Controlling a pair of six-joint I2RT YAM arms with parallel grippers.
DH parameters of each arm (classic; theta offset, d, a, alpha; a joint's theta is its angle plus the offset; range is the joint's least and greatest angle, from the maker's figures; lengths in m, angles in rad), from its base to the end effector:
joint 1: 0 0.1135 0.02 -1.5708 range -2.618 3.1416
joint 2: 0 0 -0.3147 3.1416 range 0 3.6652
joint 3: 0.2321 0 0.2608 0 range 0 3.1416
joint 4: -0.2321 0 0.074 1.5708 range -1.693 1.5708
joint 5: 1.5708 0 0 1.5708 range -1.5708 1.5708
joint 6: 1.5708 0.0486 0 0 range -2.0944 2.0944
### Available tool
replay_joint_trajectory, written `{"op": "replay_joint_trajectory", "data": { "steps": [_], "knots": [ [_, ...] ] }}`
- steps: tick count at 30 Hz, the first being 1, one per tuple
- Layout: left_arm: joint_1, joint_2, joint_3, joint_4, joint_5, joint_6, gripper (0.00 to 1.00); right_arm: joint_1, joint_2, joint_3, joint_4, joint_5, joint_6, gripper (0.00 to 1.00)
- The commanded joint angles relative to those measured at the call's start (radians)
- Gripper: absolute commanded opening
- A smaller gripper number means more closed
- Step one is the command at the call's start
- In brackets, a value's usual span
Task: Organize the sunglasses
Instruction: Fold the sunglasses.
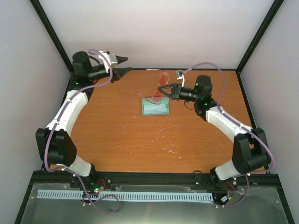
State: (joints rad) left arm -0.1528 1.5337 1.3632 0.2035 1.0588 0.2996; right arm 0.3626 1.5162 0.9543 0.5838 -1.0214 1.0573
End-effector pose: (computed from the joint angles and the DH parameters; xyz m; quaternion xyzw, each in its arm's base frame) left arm 0.3557 -0.0976 0.4473 0.4883 0.5035 -0.3047 0.6444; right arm 0.3115 0.1625 0.3454 -0.1208 0.6926 0.6657 0.2501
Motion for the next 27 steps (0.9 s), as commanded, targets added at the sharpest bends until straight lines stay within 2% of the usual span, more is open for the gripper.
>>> {"op": "replay_joint_trajectory", "data": {
  "steps": [1, 4, 8, 13, 19, 27],
  "knots": [
    [0.025, -0.058, 0.018, -0.386, 0.059, 0.190, 0.03, -0.032, -0.096, 0.083, -0.723, 0.223, -0.549, 0.03],
    [0.016, -0.149, -0.119, -0.378, 0.048, 0.228, 0.01, -0.040, -0.101, 0.088, -0.784, 0.300, -0.571, 0.03],
    [0.016, -0.188, -0.189, -0.240, 0.009, 0.125, 0.07, -0.033, -0.102, 0.098, -0.884, 0.353, -0.636, 0.03],
    [0.015, -0.078, -0.069, -0.086, 0.097, 0.025, 0.09, -0.028, -0.104, 0.100, -0.985, 0.340, -0.715, 0.03],
    [-0.025, 0.138, 0.167, -0.090, 0.214, -0.058, 0.08, -0.024, -0.112, 0.090, -0.973, 0.259, -0.721, 0.03],
    [-0.147, 0.173, 0.169, -0.134, 0.301, -0.032, 0.08, -0.023, -0.102, 0.107, -0.961, 0.215, -0.720, 0.03]
  ]
}}
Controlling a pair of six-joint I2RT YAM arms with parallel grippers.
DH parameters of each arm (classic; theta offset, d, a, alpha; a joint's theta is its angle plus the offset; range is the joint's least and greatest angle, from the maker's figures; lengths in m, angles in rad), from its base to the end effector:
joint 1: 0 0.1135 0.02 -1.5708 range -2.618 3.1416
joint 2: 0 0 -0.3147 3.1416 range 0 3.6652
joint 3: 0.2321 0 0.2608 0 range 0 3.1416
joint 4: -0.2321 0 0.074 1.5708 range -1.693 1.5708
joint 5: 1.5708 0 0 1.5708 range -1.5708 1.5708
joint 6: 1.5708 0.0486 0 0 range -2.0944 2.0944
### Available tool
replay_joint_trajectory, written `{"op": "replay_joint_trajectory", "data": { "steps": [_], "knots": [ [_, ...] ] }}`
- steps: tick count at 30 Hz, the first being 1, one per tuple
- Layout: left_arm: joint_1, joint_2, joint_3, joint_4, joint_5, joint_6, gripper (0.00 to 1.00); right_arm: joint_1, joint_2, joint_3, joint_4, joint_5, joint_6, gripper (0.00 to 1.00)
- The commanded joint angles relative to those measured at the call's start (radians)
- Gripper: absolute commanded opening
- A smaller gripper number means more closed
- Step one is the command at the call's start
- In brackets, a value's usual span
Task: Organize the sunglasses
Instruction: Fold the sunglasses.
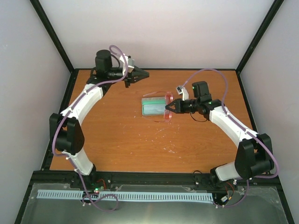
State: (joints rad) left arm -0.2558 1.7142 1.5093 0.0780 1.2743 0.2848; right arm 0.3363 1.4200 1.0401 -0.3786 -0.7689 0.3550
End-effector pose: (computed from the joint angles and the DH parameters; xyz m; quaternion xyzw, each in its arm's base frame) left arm 0.3880 -0.1495 0.4209 0.5400 0.4764 -0.4387 0.5376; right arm 0.2812 0.1341 0.3113 -0.1402 0.8529 0.4482 0.2278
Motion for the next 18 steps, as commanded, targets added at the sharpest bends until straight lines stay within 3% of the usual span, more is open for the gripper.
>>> {"op": "replay_joint_trajectory", "data": {
  "steps": [1, 18],
  "knots": [
    [-0.056, -0.009, 0.019, -0.008, 0.089, -0.022, 0.08, 0.004, -0.004, 0.024, 0.002, -0.039, -0.016, 0.03],
    [-0.207, 0.021, -0.058, 0.018, 0.068, -0.045, 0.08, 0.004, 0.005, 0.071, 0.086, -0.130, 0.042, 0.03]
  ]
}}
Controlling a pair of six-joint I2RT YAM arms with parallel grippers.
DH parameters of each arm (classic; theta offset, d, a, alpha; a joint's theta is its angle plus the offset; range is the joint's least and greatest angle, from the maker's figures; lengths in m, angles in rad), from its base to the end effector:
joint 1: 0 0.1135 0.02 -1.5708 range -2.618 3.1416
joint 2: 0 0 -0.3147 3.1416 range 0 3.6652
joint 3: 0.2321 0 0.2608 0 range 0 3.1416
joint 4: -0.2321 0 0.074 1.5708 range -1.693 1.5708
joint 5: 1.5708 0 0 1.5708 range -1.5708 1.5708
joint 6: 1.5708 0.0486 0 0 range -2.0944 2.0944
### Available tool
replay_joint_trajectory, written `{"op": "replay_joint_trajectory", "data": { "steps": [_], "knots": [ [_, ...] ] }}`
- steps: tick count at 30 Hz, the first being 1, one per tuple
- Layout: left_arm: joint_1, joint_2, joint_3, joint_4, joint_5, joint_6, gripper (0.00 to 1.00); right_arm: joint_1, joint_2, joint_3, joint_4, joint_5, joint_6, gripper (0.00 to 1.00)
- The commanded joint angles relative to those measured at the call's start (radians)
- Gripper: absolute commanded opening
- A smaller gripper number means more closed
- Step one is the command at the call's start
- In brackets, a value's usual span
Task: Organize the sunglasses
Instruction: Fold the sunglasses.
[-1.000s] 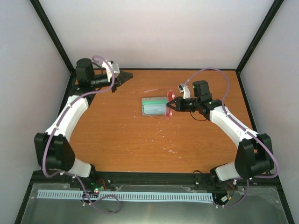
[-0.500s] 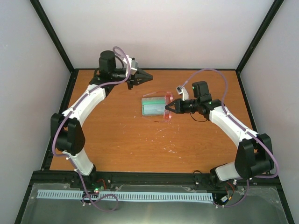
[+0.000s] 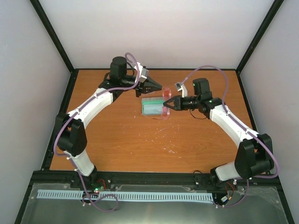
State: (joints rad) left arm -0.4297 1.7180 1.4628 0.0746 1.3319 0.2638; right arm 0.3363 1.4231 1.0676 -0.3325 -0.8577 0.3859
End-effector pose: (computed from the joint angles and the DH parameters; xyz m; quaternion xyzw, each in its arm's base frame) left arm 0.3540 -0.2141 0.4034 0.5774 0.4335 -0.5146 0.4626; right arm 0.2845 0.1384 0.3255 -0.1572 0.8264 0.4890 0.2306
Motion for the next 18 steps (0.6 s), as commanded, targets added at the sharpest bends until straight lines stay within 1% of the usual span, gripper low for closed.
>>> {"op": "replay_joint_trajectory", "data": {
  "steps": [1, 5, 8, 14, 18],
  "knots": [
    [-0.040, 0.020, -0.019, 0.026, 0.010, -0.026, 0.08, 0.004, 0.003, 0.048, 0.042, -0.044, 0.013, 0.03],
    [-0.069, 0.023, -0.046, 0.030, 0.003, -0.030, 0.08, 0.003, -0.003, 0.062, 0.050, -0.051, 0.021, 0.03],
    [-0.082, 0.017, -0.079, 0.046, 0.003, -0.048, 0.08, 0.004, -0.009, 0.061, 0.090, -0.070, 0.044, 0.03],
    [-0.095, 0.020, -0.116, 0.054, -0.003, -0.043, 0.08, 0.004, -0.030, 0.028, 0.263, -0.150, 0.151, 0.03],
    [-0.096, 0.025, -0.133, 0.053, -0.008, -0.036, 0.09, 0.004, -0.038, 0.015, 0.324, -0.221, 0.204, 0.03]
  ]
}}
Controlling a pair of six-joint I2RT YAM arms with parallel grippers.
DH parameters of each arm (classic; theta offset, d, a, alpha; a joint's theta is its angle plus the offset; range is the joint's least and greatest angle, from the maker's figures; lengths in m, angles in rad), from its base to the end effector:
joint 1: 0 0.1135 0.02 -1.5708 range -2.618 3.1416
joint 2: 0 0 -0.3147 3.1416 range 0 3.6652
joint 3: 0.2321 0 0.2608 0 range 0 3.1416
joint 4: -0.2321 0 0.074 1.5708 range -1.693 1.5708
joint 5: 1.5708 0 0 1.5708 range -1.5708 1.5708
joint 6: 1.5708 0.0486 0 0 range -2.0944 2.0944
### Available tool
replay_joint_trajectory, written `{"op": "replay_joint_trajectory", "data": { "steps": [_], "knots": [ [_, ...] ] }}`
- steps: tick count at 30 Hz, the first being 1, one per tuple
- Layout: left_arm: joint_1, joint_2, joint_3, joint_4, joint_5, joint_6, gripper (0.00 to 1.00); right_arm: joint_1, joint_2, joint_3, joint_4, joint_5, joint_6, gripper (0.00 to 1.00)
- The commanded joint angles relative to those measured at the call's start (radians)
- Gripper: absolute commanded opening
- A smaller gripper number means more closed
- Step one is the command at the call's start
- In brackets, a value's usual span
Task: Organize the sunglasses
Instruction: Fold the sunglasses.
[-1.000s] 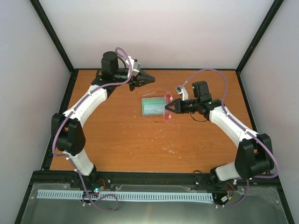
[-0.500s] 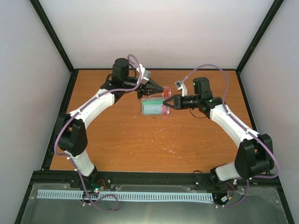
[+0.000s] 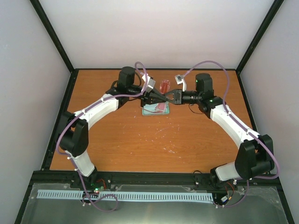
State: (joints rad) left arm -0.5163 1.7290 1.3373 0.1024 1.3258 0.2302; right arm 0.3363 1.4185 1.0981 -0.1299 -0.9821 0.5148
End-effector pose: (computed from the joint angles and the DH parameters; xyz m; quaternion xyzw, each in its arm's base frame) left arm 0.3327 -0.2431 0.3583 0.5730 0.4542 -0.5555 0.3960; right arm 0.2915 0.1447 0.3576 -0.1830 0.7664 0.5573 0.2619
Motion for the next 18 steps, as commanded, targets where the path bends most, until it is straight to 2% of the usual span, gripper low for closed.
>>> {"op": "replay_joint_trajectory", "data": {
  "steps": [1, 5, 7, 9, 12, 14, 18],
  "knots": [
    [-0.010, 0.017, -0.011, 0.026, -0.004, 0.000, 0.09, 0.004, -0.035, -0.020, 0.135, -0.114, 0.086, 0.03],
    [-0.010, 0.025, -0.016, 0.043, -0.020, -0.005, 0.13, 0.004, -0.048, -0.023, 0.110, -0.122, 0.070, 0.03],
    [-0.005, 0.019, 0.006, 0.052, -0.049, -0.009, 0.19, 0.004, -0.053, -0.023, 0.054, -0.095, 0.031, 0.03],
    [0.034, -0.005, 0.021, 0.156, -0.107, -0.110, 0.31, 0.004, -0.060, -0.039, 0.030, -0.079, 0.014, 0.03],
    [0.126, -0.027, 0.045, 0.420, -0.153, -0.291, 0.37, 0.004, -0.062, -0.062, 0.005, -0.053, -0.003, 0.03],
    [0.176, -0.016, 0.150, 0.385, -0.155, -0.274, 0.32, 0.004, -0.062, -0.067, -0.027, -0.011, -0.023, 0.03],
    [0.231, -0.040, 0.321, 0.106, -0.068, -0.104, 0.05, 0.003, -0.011, -0.045, -0.069, 0.052, -0.035, 0.03]
  ]
}}
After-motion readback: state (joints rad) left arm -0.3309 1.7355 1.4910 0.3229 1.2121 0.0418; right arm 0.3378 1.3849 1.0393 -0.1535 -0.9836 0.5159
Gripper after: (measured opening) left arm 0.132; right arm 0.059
